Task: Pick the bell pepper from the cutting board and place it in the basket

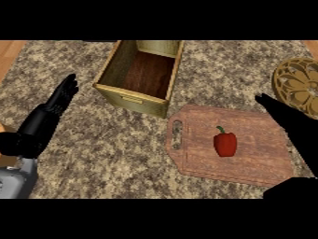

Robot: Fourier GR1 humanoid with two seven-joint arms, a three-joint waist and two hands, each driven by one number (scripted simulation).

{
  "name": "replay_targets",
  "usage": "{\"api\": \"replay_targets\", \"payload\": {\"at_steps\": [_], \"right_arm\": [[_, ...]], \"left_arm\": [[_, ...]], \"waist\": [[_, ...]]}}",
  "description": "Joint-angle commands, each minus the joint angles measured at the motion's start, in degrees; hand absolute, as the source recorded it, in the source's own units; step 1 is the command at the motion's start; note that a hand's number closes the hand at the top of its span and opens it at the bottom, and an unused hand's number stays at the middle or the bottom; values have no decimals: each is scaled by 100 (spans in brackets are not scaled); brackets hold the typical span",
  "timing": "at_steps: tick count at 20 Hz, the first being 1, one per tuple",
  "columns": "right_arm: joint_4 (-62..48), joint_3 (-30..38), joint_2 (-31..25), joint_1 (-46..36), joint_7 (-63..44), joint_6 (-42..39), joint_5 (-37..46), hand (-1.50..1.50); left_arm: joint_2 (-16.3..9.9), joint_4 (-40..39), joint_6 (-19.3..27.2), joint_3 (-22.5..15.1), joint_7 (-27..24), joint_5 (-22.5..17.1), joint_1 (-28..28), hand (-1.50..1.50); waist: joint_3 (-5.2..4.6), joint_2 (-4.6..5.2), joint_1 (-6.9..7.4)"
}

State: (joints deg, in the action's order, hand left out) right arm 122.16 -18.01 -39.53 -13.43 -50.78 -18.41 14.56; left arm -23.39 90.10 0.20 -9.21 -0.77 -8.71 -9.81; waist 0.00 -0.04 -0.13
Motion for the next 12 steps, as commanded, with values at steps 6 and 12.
{"api": "replay_targets", "payload": {"at_steps": [6, 12], "right_arm": [[-1377, -41, 777, 605, 1744, 748, 1365, -150], [-2035, -172, 1431, 547, 2120, 1082, 2225, -150]], "left_arm": [[199, -247, -364, 321, 123, 33, -280, 0], [383, 36, -457, 387, 282, 293, -76, 0]], "waist": [[2, 10, 9], [1, 5, 20]]}}
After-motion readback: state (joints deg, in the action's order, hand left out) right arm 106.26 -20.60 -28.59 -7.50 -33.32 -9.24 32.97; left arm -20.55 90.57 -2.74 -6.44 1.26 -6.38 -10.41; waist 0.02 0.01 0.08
